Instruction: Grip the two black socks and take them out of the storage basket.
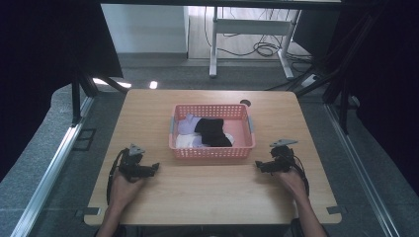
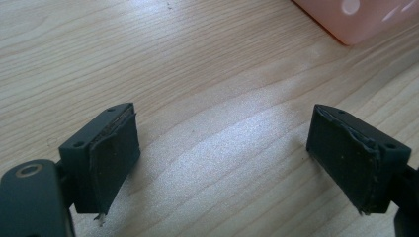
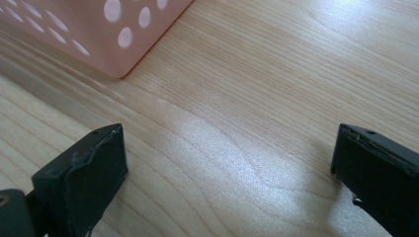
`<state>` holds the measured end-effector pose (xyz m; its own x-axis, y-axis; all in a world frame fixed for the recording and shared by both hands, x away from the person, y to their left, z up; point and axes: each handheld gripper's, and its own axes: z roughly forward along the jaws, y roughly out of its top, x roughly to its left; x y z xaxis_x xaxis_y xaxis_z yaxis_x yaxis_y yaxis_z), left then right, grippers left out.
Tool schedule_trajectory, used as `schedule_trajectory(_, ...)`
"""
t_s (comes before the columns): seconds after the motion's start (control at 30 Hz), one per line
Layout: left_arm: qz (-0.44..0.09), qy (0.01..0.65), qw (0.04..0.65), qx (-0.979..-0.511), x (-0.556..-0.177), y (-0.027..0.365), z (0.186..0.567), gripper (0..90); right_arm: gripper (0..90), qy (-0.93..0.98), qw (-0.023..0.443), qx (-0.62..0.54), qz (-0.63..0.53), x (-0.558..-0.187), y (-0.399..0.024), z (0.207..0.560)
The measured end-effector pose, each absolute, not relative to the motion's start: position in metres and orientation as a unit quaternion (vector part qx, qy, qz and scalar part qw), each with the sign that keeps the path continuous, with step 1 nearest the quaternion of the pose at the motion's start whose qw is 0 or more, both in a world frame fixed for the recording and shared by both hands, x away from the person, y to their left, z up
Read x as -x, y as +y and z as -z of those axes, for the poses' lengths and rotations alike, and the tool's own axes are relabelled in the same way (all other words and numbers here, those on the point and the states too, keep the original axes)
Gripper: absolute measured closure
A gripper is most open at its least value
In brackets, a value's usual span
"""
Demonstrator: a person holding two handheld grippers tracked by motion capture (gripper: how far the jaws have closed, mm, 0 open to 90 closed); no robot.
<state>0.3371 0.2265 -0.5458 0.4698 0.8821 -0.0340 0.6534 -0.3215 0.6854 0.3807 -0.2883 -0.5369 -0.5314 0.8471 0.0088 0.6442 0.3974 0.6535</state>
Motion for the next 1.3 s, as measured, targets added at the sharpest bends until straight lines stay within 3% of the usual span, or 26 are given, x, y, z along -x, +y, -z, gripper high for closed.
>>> schedule_trajectory(0.53,-0.177,0.484,0.325,-0.793,-0.337,0.226,0.546,12.7,0.0,0.826,0.149,-0.438,-0.322,-0.382,-0.286,0.513)
schedule_trajectory(0.7,-0.177,0.483,0.323,-0.794,-0.337,0.227,0.546,12.7,0.0,0.826,0.122,-0.433,-0.341,-0.383,-0.286,0.503)
schedule_trajectory(1.3,-0.177,0.483,0.324,-0.794,-0.337,0.227,0.546,12.8,0.0,0.830,0.128,-0.417,-0.349,-0.393,-0.288,0.458)
